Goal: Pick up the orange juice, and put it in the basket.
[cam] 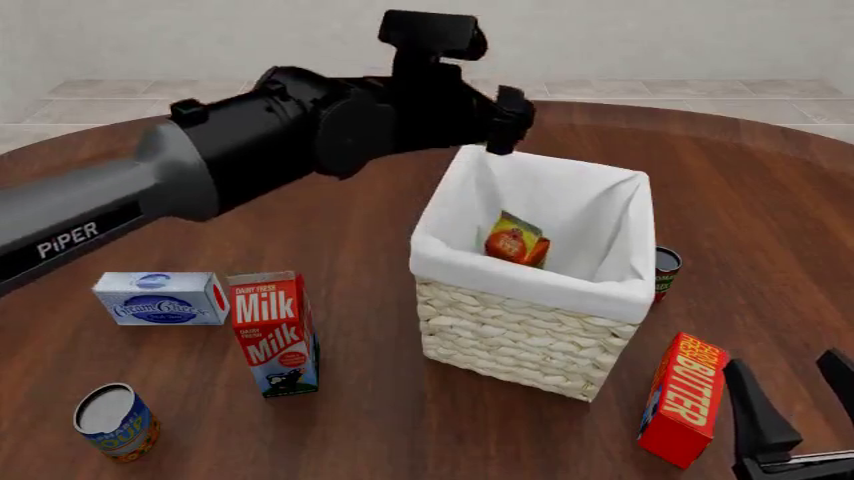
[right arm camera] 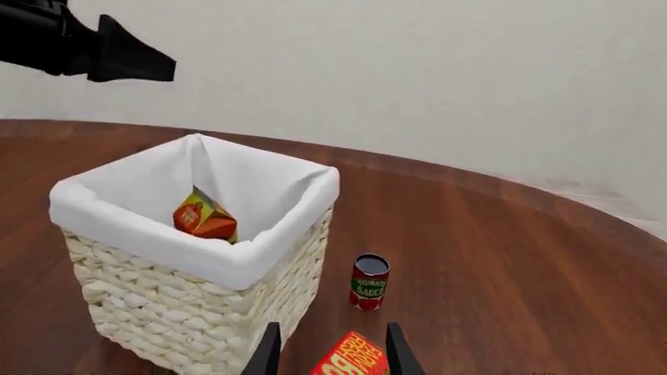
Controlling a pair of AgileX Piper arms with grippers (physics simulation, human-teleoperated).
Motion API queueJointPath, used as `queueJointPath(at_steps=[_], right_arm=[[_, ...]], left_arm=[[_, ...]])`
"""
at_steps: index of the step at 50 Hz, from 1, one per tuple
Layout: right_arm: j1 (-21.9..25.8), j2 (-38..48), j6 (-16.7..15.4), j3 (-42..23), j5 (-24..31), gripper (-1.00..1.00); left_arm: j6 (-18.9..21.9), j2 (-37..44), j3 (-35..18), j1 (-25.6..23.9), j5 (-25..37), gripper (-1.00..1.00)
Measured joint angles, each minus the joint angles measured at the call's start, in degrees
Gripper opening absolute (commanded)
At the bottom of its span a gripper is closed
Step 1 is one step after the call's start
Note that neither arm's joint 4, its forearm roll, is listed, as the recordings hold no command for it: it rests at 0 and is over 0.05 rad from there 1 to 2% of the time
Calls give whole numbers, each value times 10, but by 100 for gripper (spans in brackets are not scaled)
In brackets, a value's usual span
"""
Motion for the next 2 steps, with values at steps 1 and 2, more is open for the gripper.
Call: queueJointPath(at_steps=[1, 2], right_arm=[[0, 0, 0, 0, 0, 100], [0, 0, 0, 0, 0, 100]], left_arm=[[0, -2, -1, 1, 1, 100], [-1, -4, -2, 1, 2, 100]])
